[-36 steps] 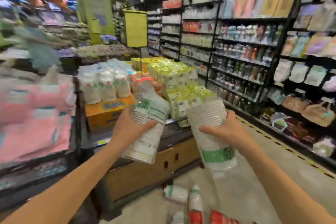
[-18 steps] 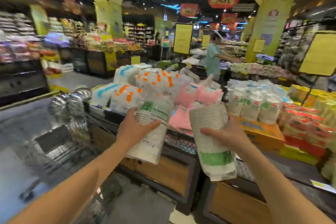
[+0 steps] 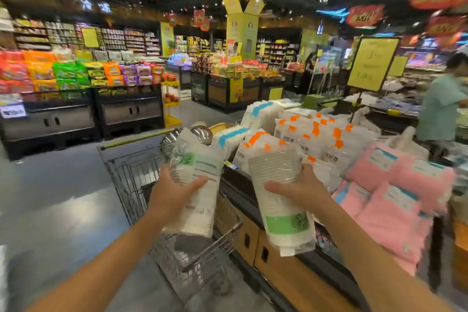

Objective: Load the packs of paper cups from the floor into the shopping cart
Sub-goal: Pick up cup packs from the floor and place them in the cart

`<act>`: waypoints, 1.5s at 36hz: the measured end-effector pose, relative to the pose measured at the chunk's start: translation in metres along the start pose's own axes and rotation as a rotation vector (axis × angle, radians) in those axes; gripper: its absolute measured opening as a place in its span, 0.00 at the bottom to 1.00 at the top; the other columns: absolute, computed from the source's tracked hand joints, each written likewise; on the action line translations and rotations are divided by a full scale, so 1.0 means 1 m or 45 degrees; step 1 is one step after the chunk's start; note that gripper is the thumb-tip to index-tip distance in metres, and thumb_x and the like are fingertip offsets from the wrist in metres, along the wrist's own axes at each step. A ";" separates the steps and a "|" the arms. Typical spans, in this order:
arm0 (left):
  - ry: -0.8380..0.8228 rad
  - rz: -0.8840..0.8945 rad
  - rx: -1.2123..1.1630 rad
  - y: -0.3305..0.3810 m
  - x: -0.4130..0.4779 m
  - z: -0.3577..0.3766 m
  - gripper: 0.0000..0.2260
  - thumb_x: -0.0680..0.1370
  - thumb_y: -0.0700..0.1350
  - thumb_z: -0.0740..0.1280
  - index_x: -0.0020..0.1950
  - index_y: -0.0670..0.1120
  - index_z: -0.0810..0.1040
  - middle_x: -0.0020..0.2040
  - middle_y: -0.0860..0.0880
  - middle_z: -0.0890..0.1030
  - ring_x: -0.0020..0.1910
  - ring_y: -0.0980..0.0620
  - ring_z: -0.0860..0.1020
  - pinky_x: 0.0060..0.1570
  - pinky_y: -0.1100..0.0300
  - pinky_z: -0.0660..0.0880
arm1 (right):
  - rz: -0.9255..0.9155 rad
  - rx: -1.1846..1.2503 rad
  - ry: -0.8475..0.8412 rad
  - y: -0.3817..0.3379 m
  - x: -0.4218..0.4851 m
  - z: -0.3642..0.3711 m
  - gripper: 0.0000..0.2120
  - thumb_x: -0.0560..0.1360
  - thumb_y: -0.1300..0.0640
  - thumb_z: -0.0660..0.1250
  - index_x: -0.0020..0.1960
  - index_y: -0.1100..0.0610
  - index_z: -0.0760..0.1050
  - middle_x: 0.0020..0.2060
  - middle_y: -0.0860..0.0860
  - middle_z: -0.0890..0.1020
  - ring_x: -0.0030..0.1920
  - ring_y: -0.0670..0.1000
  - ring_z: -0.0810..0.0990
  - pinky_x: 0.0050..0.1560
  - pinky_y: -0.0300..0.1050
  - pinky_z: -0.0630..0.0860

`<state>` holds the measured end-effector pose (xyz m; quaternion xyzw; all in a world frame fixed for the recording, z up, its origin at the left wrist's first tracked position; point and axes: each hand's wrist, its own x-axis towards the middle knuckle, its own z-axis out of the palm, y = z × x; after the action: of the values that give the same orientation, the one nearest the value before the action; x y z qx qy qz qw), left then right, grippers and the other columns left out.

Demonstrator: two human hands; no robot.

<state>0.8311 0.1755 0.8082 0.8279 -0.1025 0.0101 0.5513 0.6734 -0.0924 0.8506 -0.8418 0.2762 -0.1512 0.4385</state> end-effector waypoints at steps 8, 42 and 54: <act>0.069 -0.079 0.039 -0.023 0.082 0.011 0.33 0.67 0.59 0.80 0.64 0.52 0.67 0.47 0.56 0.78 0.41 0.55 0.81 0.37 0.58 0.78 | 0.021 -0.020 -0.128 -0.013 0.115 0.050 0.57 0.52 0.28 0.82 0.72 0.51 0.63 0.62 0.47 0.79 0.60 0.53 0.80 0.60 0.55 0.79; 0.481 -0.940 -0.070 -0.285 0.369 0.089 0.45 0.52 0.74 0.75 0.62 0.54 0.68 0.53 0.52 0.82 0.48 0.48 0.83 0.50 0.46 0.82 | 0.164 -0.330 -0.750 -0.005 0.482 0.416 0.54 0.63 0.37 0.82 0.75 0.60 0.56 0.64 0.56 0.76 0.63 0.58 0.78 0.60 0.55 0.78; 0.526 -1.356 0.143 -0.468 0.440 0.143 0.43 0.60 0.69 0.76 0.68 0.52 0.67 0.55 0.51 0.79 0.54 0.44 0.80 0.51 0.54 0.75 | 0.386 -0.456 -1.012 0.111 0.554 0.635 0.68 0.47 0.25 0.74 0.76 0.57 0.53 0.68 0.57 0.73 0.65 0.59 0.77 0.63 0.60 0.77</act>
<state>1.3323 0.1487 0.3831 0.7741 0.4394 -0.1020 0.4441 1.3962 -0.0592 0.4047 -0.8471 0.2284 0.2991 0.3751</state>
